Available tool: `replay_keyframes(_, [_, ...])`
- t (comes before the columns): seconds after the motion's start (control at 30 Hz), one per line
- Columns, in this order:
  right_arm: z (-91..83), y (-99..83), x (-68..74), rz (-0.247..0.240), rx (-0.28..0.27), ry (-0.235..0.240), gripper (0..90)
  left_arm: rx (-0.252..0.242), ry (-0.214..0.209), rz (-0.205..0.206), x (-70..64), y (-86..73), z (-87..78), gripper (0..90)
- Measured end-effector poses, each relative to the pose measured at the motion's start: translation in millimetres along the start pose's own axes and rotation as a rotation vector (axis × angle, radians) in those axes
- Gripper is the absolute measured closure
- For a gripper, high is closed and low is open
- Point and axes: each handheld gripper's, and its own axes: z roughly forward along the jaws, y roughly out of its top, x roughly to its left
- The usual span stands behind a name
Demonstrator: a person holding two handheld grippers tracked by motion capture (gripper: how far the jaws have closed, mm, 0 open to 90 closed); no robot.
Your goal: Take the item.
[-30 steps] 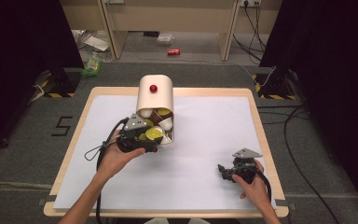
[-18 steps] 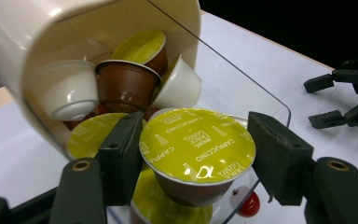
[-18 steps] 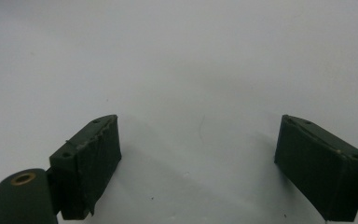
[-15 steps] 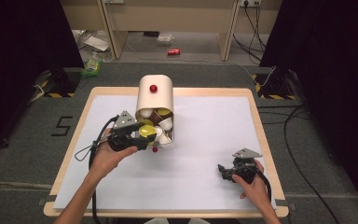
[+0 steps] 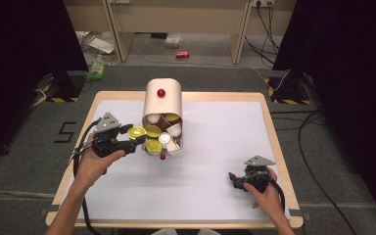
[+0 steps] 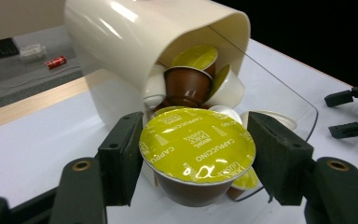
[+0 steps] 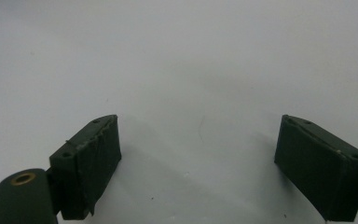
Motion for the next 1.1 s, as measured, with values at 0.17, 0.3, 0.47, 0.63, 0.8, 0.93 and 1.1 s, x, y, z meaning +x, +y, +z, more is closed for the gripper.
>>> replay_keyframes(0.17, [0.1,0.0,-0.1,-0.001,0.0,0.0,14.7,-0.01,0.023,-0.02,10.9,-7.7,-9.7,38.0])
replay_keyframes(0.3, [0.0,0.0,0.0,-0.001,0.0,0.0,14.7,-0.001,0.042,-0.04,18.9,-18.3,-11.9,38.0])
replay_keyframes(0.47, [0.1,0.0,-0.1,-0.001,0.0,0.0,14.7,0.019,0.077,-0.066,30.7,-35.6,-10.0,38.0])
replay_keyframes(0.63, [0.0,0.0,0.0,0.0,0.0,0.0,14.7,0.034,0.098,-0.099,42.0,-52.6,-7.1,38.0])
replay_keyframes(0.8, [0.0,0.0,0.0,-0.001,0.0,0.0,14.7,0.04,0.118,-0.125,49.5,-67.9,-2.1,38.0])
replay_keyframes(0.93, [0.1,0.0,-0.1,-0.001,0.0,0.0,14.7,0.056,0.139,-0.141,55.3,-79.7,3.9,38.0])
replay_keyframes(1.1, [0.1,0.0,-0.1,-0.001,0.0,0.0,14.7,0.071,0.156,-0.168,62.9,-94.4,10.4,38.0])
